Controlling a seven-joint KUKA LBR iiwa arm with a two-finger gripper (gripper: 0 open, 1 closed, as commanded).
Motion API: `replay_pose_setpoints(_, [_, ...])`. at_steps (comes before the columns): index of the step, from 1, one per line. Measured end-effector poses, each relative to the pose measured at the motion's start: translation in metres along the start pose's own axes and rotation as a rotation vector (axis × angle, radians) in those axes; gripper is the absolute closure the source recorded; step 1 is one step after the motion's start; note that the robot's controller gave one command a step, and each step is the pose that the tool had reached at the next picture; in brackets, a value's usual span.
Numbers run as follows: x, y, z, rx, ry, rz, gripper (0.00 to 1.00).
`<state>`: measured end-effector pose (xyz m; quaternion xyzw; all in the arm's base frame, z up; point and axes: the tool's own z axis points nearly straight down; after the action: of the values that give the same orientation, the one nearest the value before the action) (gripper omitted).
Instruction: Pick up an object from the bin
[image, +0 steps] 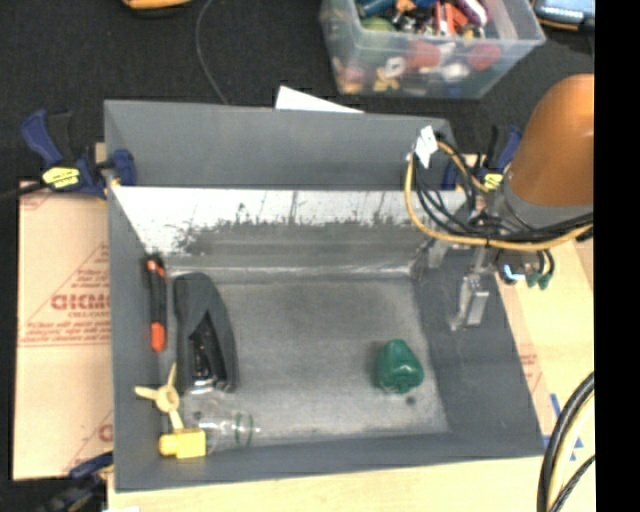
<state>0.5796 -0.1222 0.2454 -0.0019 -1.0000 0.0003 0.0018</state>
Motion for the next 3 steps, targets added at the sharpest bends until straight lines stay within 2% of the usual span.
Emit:
replay_pose_setpoints(1, [-0.001, 0.001, -0.005, 0.002, -0.008, -0.005, 0.0])
replay_pose_setpoints(2, [0.034, 0.014, 0.106, 0.003, -0.01, -0.243, 0.0])
replay_pose_setpoints(3, [0.072, 0.008, 0.085, 0.008, -0.017, -0.361, 0.0])
